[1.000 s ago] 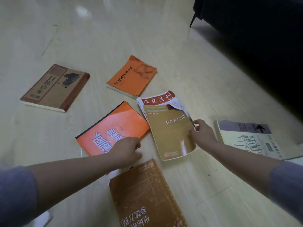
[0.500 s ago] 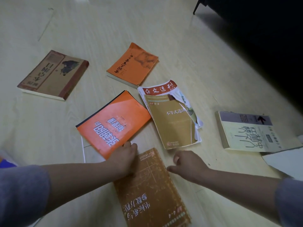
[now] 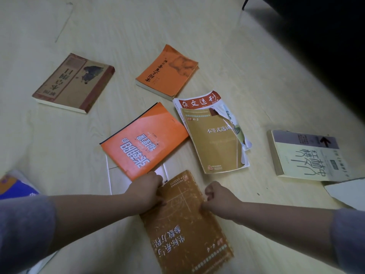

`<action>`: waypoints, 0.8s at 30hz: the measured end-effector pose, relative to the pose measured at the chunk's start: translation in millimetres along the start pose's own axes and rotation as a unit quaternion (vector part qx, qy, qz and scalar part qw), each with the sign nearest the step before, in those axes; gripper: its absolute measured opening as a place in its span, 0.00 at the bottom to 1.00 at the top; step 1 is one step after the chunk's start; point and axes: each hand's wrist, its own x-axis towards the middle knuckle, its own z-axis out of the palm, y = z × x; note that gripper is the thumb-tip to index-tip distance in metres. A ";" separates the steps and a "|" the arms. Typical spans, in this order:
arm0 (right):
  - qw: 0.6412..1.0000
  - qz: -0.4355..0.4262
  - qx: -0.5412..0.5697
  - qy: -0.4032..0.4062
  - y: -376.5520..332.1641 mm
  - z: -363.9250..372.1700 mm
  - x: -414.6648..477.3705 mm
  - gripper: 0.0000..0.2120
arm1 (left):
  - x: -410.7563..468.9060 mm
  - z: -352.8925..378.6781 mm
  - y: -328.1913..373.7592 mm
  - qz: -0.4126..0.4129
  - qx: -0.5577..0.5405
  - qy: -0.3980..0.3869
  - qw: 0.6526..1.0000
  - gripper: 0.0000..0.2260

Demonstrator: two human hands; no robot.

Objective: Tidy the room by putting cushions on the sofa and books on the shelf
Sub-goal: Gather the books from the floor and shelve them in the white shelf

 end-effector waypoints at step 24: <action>0.887 -0.368 -0.280 0.009 -153.1 46.1 18.1 0.04 | -154.9 -7.1 -158.8 -0.317 -0.206 0.295 0.877 0.05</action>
